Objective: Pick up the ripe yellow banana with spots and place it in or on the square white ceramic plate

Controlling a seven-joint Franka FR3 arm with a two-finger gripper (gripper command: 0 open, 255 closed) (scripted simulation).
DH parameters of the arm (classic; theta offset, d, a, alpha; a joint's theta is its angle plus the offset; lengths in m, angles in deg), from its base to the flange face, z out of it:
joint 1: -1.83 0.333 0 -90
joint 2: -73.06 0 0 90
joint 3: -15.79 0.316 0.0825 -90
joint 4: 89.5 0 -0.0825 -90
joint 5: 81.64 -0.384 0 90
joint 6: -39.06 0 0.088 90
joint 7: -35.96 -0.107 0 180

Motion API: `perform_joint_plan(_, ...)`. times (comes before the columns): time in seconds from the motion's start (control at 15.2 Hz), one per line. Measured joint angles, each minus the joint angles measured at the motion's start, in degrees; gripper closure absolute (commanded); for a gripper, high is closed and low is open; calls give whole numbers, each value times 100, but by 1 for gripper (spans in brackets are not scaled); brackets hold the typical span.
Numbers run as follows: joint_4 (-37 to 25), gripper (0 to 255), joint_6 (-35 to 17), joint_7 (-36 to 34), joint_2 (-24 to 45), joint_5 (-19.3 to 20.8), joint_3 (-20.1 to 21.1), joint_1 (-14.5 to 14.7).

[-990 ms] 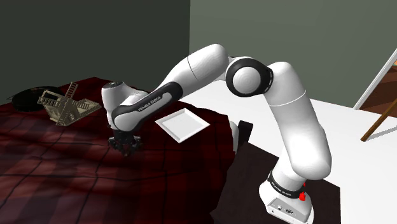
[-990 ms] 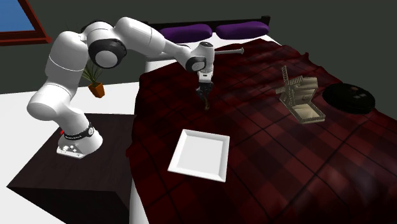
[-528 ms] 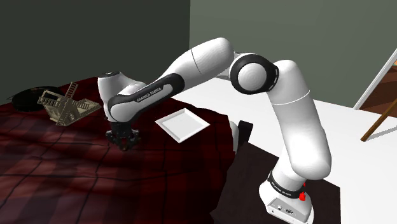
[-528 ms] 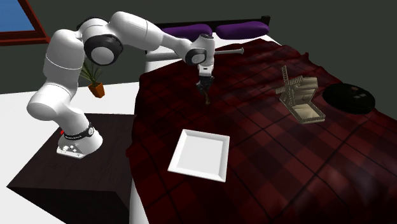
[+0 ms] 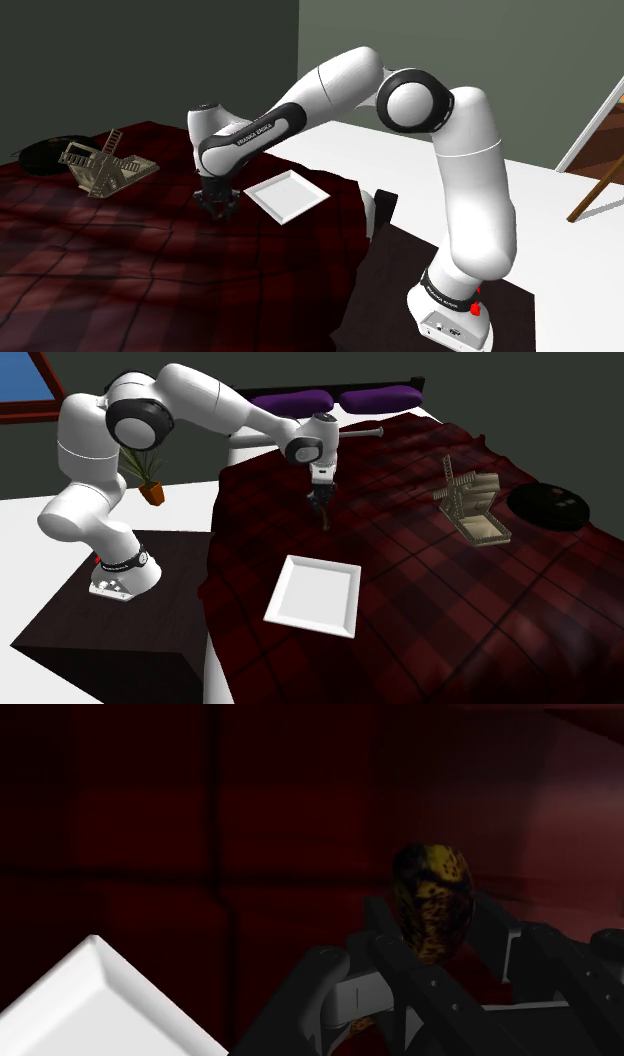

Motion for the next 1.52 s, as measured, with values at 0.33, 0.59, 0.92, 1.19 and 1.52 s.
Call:
perform_joint_plan(0.33,514,255,-154,609,-362,-154,-65,-539)
perform_joint_plan(0.59,774,255,-206,1110,-574,-262,-143,-939)
perform_joint_plan(0.92,940,255,-245,1775,-699,-364,-287,-1431)
perform_joint_plan(1.19,909,255,-215,2275,-693,-415,-413,-1780)
perform_joint_plan(1.52,972,255,-338,2647,-625,-432,-520,-2041)
